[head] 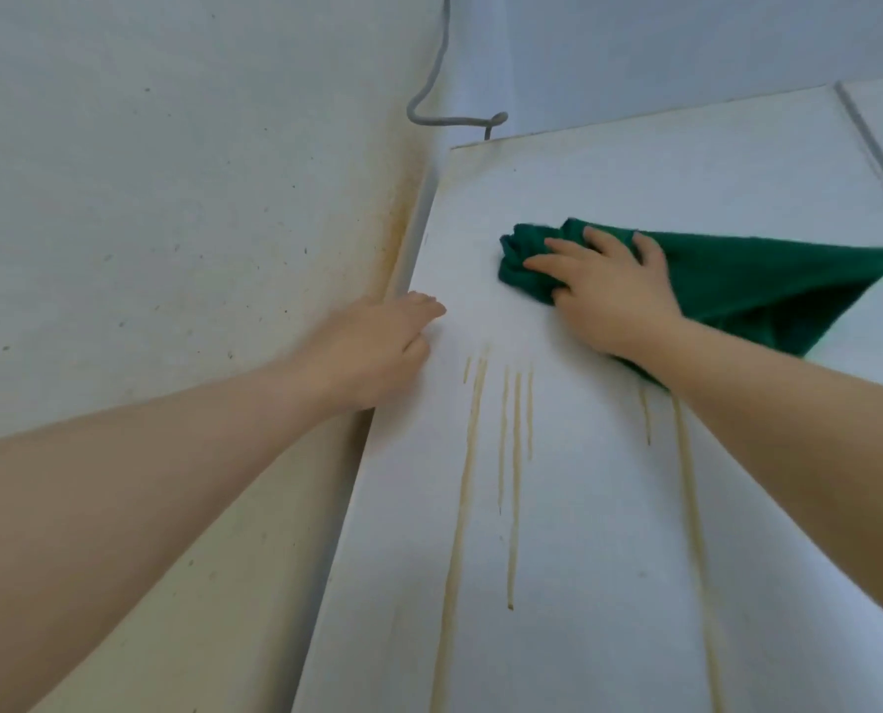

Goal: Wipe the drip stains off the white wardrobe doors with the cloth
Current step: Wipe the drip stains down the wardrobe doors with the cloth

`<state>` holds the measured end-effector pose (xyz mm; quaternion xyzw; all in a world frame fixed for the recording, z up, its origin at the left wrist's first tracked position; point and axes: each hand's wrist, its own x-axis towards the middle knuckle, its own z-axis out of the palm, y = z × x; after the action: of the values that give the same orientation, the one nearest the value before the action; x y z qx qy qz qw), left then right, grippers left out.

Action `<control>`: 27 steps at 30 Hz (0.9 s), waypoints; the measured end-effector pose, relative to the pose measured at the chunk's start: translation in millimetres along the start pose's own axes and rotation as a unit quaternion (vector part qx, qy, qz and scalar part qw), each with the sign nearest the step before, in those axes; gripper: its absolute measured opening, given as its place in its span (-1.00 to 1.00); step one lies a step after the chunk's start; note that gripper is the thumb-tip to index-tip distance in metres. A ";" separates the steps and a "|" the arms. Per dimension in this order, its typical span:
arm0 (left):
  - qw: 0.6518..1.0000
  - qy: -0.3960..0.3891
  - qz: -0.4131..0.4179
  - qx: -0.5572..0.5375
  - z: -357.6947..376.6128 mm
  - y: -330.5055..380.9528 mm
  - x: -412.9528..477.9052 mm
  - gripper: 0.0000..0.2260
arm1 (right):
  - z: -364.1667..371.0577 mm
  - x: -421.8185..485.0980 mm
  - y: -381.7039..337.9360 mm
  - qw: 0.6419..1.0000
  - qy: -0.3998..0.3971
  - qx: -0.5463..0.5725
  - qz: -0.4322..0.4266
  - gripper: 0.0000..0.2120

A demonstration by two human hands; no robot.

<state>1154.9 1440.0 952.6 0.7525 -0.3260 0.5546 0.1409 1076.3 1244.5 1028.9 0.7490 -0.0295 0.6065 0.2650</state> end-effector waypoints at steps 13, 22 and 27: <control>0.995 -0.084 0.005 0.055 49.0 2.0 -30.3 -0.44 | 8.7 -50.5 -32.2 0.991 -0.040 0.012 -0.125 -0.55; 0.990 -0.123 0.007 0.073 46.3 1.3 -30.4 -0.41 | 15.2 -40.4 -46.7 0.990 -0.054 0.013 -0.128 -0.54; 0.988 -0.133 0.008 0.080 46.8 -0.9 -28.4 -0.40 | 9.3 -24.6 -22.1 0.990 0.061 0.031 -0.127 -0.57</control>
<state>1185.4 1423.3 910.3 0.8261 -0.3023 0.4745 0.0314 1086.3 1252.7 997.1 0.7162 0.1007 0.6129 0.3182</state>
